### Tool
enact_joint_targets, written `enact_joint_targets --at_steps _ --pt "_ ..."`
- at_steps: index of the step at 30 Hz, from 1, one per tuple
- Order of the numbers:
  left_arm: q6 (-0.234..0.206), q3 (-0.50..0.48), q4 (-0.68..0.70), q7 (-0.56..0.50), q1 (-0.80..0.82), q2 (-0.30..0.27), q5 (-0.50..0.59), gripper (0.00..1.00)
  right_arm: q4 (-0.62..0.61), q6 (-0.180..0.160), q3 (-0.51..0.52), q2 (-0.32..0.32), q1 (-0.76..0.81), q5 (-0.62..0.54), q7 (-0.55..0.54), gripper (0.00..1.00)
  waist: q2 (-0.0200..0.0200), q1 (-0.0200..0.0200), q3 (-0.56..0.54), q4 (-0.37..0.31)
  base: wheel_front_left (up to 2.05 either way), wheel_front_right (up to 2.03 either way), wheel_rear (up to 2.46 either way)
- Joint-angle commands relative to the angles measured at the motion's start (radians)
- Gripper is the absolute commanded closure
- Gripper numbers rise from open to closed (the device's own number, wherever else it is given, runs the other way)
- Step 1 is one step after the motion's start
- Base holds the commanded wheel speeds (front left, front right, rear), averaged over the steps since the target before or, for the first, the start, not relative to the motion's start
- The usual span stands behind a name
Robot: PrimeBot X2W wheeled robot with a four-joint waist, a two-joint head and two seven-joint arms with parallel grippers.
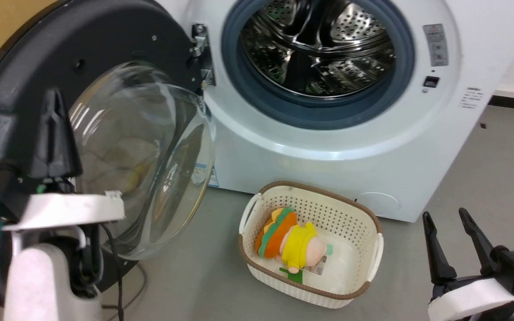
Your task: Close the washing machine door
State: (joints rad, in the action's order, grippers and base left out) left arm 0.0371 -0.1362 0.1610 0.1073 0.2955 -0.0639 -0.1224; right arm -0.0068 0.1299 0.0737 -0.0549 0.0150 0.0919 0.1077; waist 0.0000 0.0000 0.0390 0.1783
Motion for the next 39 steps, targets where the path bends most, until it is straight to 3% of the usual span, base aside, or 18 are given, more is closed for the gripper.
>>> enact_joint_targets --at_steps 1,14,28,39 --pt "0.006 -0.013 0.013 0.008 0.032 -0.003 -0.012 1.00 -0.001 0.000 0.005 0.002 -0.003 0.010 0.008 0.00 0.0000 0.0000 0.006 0.016 0.00 0.00 0.00" --pt "0.030 -0.136 0.015 0.029 0.154 -0.070 -0.152 1.00 0.002 0.000 0.026 0.003 -0.002 0.030 0.035 0.00 0.0000 0.0000 0.018 0.091 0.00 0.00 0.00" --pt "0.029 -0.378 -0.113 -0.044 0.218 -0.146 -0.408 1.00 0.006 0.001 0.047 0.003 -0.007 0.043 0.064 0.00 0.0000 0.0000 0.041 0.143 0.00 0.00 0.00" --pt "0.029 -0.524 -0.318 -0.268 0.211 -0.157 -0.712 1.00 0.005 0.001 0.064 0.004 -0.015 0.047 0.087 0.00 0.0000 0.0000 0.064 0.174 0.00 0.00 0.00"
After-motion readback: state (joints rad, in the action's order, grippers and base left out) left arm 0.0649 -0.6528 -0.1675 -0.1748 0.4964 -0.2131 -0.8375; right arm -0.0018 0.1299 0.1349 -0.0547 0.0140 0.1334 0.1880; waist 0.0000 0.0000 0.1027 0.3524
